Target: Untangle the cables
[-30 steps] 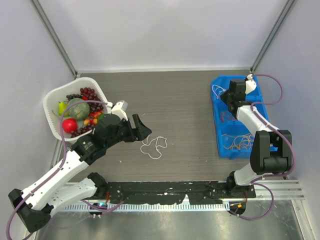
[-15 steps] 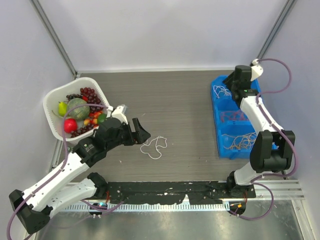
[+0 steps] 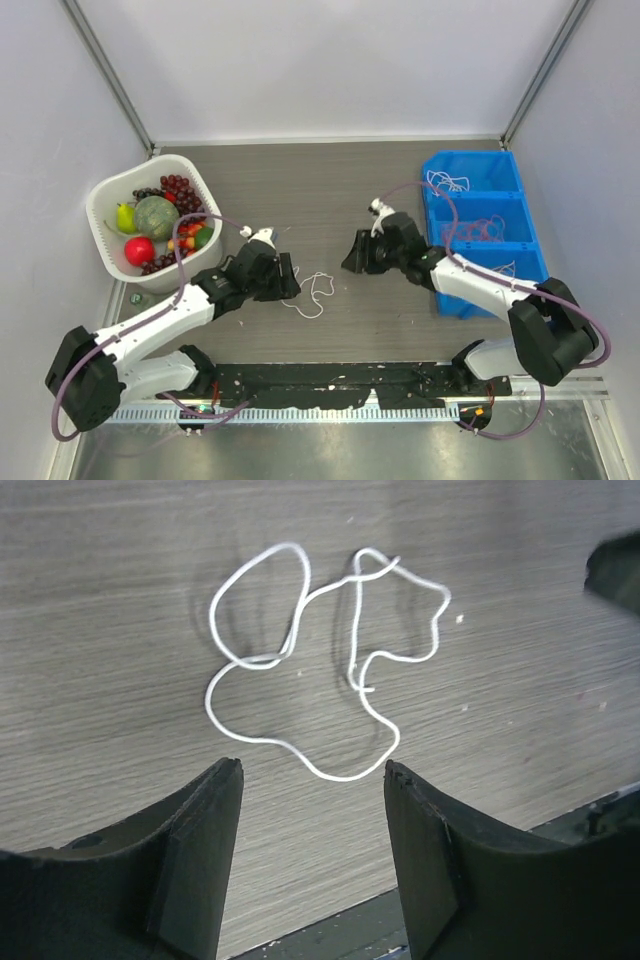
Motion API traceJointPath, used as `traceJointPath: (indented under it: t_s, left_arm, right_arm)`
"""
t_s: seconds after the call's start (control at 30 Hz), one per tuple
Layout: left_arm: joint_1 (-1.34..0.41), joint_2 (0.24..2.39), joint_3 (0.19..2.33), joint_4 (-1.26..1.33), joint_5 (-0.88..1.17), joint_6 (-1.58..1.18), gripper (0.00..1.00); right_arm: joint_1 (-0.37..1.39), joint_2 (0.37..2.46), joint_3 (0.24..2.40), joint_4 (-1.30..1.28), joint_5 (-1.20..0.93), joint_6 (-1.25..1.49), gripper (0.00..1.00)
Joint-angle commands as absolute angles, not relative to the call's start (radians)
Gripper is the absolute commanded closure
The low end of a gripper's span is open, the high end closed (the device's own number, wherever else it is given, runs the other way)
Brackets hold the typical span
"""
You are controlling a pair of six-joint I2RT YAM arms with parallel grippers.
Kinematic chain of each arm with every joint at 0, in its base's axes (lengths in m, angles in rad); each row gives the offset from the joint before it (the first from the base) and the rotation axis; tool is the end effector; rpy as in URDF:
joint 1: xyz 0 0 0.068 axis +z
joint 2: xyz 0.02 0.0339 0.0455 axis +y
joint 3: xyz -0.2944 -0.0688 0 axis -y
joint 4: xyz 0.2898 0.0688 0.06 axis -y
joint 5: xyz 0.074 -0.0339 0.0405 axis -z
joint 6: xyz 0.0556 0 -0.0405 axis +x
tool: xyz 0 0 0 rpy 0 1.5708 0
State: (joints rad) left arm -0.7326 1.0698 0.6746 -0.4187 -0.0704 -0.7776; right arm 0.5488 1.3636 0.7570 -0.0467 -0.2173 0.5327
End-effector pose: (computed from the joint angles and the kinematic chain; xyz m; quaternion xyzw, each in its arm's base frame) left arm 0.1945 -0.1697 0.2214 -0.0339 0.9281 -0.2293 0.2913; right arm 0.2784 0.1843 0.2077 -0.0552 0.8909 0.3100 0.3274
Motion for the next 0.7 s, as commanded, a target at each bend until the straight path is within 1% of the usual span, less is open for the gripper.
traceJointPath:
  t_s: [0.0, 0.13, 0.3, 0.37, 0.5, 0.6, 0.67]
  left_arm:
    - [-0.73, 1.127, 0.646, -0.272, -0.095, -0.788, 0.38]
    - [-0.729, 1.232, 0.699, -0.265, -0.158, -0.769, 0.4]
    - [-0.712, 1.397, 0.784, -0.282, -0.215, -0.732, 0.55]
    - [-0.707, 1.449, 0.816, -0.296, -0.222, -0.726, 0.61]
    - [-0.703, 1.503, 0.848, -0.293, -0.252, -0.722, 0.68]
    - [-0.701, 1.508, 0.856, -0.288, -0.247, -0.726, 0.68]
    - [-0.701, 1.499, 0.854, -0.29, -0.235, -0.726, 0.66]
  right_arm:
    - [0.642, 1.374, 0.651, 0.162, -0.32, 0.526, 0.55]
    - [0.709, 1.434, 0.62, 0.255, -0.289, 0.561, 0.55]
    - [0.735, 1.508, 0.621, 0.247, -0.206, 0.525, 0.54]
    - [0.739, 1.523, 0.629, 0.247, -0.206, 0.519, 0.54]
    - [0.75, 1.561, 0.629, 0.299, -0.169, 0.52, 0.54]
    - [0.762, 1.589, 0.656, 0.313, -0.149, 0.52, 0.54]
    - [0.779, 1.606, 0.672, 0.313, -0.109, 0.517, 0.56]
